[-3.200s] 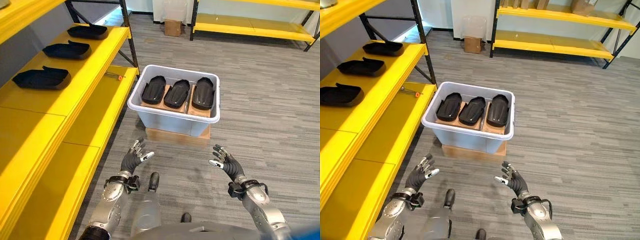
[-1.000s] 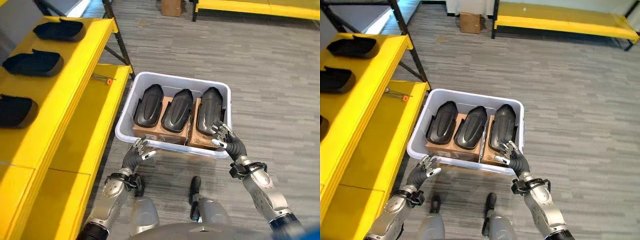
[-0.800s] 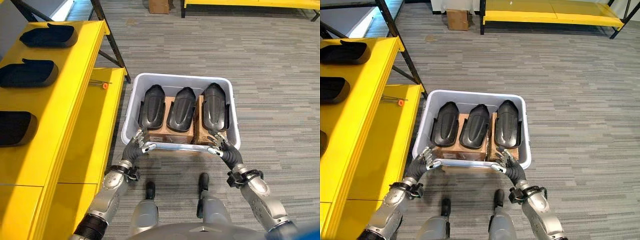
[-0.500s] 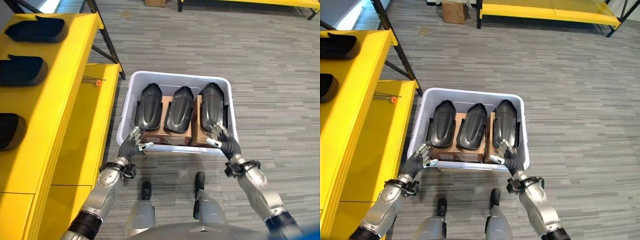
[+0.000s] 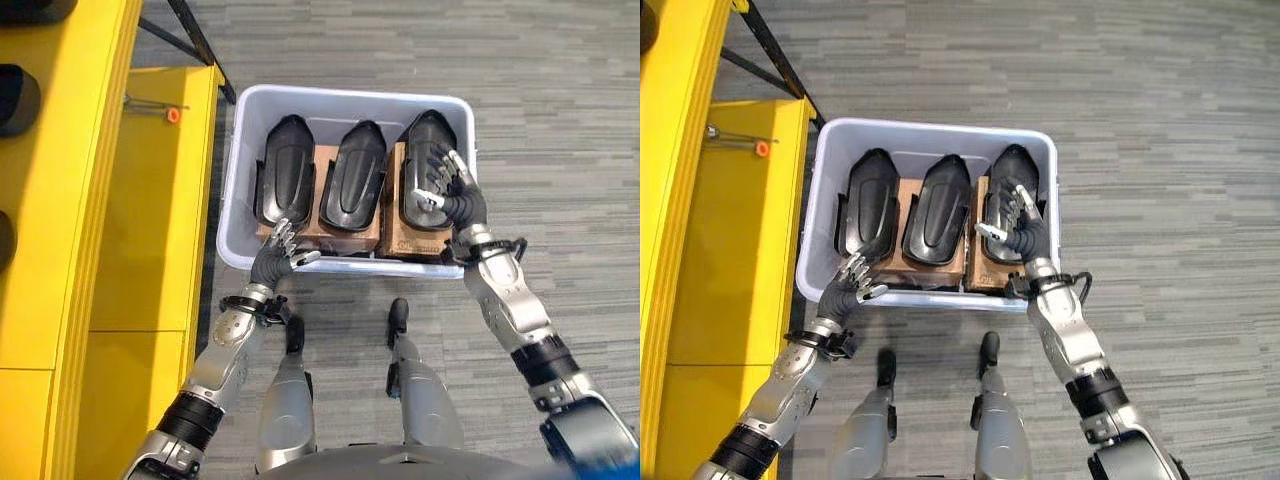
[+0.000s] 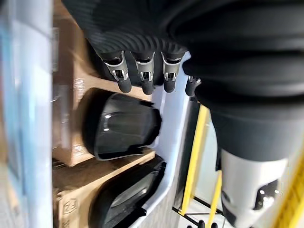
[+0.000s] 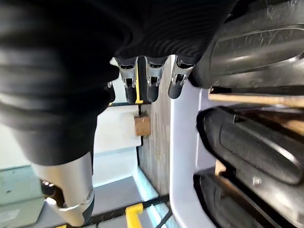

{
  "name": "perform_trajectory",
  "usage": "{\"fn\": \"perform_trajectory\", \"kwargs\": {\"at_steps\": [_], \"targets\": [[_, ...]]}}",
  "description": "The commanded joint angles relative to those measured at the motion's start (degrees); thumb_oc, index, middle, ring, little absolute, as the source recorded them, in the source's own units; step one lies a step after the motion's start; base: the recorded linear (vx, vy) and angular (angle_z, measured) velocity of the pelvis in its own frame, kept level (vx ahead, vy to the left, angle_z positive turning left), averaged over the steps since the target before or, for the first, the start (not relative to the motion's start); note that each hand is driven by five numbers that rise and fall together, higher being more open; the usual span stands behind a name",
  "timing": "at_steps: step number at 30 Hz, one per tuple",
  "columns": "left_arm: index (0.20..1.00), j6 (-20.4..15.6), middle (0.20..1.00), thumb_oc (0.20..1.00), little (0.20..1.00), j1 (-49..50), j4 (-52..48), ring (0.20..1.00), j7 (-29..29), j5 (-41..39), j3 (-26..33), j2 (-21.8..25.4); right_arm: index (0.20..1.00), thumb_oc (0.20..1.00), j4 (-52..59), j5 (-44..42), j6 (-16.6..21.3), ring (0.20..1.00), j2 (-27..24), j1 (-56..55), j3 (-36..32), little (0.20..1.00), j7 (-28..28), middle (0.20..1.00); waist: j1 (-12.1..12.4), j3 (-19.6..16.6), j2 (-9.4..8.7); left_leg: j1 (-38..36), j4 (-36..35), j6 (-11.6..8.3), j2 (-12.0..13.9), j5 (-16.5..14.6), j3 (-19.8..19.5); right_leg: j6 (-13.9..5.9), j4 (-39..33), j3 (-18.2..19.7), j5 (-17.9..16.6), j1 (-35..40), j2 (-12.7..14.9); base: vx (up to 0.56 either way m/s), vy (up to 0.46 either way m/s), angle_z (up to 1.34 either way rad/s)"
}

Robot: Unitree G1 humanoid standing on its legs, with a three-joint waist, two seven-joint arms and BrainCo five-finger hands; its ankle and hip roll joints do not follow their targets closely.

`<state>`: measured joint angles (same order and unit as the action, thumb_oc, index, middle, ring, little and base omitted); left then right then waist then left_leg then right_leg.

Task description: Move parts from the plastic box to the shelf.

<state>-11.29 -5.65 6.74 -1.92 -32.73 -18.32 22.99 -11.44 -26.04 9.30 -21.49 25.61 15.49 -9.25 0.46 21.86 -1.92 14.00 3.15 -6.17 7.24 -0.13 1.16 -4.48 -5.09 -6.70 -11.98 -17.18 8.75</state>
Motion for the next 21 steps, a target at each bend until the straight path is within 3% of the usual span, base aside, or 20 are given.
{"fn": "perform_trajectory", "kwargs": {"at_steps": [1,13,21], "targets": [[1.000,-4.0,1.000,1.000,1.000,-0.1,-5.3,1.000,-1.1,-1.7,-0.1,0.8,1.000,1.000,-0.6,1.8,4.0,1.000,-0.9,4.4,1.0,1.000,-3.0,1.000,1.4,-1.0,1.30,4.0,1.9,1.28,2.4,1.8,0.1,-3.96,10.3,-0.4,7.8,-1.3,5.0,0.00,0.000,0.00],[1.000,-4.3,1.000,1.000,1.000,-0.5,-6.5,1.000,-1.5,-3.3,-1.4,1.8,1.000,1.000,-10.6,3.3,3.4,1.000,-1.8,13.0,2.1,1.000,-6.7,1.000,2.4,1.8,3.51,7.0,2.7,1.35,1.4,2.5,-0.5,-3.51,11.6,0.5,7.7,-4.6,5.5,-0.03,-0.003,0.01],[1.000,-4.8,1.000,1.000,1.000,0.3,-7.6,1.000,-1.8,-4.6,-1.7,2.8,1.000,1.000,-15.5,9.4,2.5,1.000,-4.1,18.6,1.2,1.000,-10.9,1.000,3.0,2.9,5.07,9.0,3.0,1.51,0.8,2.9,-0.4,-3.23,12.1,1.5,7.4,-7.2,5.5,-0.01,-0.002,0.00]]}}
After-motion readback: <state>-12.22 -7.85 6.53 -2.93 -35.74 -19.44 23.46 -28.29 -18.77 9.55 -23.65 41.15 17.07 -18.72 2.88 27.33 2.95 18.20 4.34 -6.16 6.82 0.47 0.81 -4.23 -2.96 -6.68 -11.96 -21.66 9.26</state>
